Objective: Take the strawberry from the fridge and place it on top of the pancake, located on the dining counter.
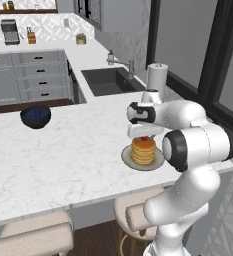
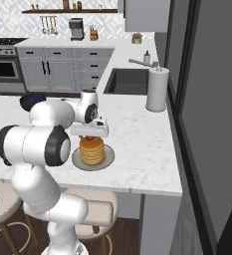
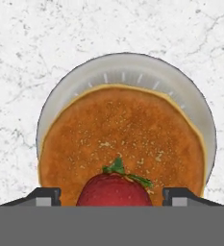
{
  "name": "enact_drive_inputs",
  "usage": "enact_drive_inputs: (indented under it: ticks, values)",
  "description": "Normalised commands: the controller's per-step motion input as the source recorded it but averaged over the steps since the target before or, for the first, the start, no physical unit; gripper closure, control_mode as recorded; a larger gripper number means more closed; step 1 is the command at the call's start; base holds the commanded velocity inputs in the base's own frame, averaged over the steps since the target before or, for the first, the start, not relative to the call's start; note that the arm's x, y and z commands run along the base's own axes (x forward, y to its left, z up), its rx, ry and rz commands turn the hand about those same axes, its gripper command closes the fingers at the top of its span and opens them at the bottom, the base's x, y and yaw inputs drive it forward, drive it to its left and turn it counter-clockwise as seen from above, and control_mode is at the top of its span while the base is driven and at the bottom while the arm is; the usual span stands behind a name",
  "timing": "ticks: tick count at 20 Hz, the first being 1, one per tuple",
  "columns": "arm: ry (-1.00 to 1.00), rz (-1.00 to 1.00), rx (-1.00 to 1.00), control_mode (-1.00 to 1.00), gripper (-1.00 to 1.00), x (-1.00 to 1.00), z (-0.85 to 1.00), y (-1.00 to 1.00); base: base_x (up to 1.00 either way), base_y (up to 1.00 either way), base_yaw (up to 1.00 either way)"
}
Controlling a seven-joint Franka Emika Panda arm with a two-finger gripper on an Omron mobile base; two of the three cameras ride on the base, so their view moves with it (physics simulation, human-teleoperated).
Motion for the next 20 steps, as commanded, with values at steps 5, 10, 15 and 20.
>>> enact_drive_inputs:
  ticks: [5, 10, 15, 20]
  values:
    - [0.00, 0.00, 0.00, -1.00, -1.00, -0.28, 0.23, 0.00, 0.00, 0.00, 0.00]
    - [0.00, 0.00, 0.00, -1.00, -1.00, -0.41, 0.53, 0.00, 0.00, 0.00, 0.00]
    - [-0.03, 0.00, 0.00, -1.00, -1.00, -0.54, 0.45, 0.00, 0.00, 0.00, 0.00]
    - [-0.03, 0.00, 0.00, -1.00, -1.00, -0.69, 0.49, 0.00, 0.00, 0.00, 0.00]
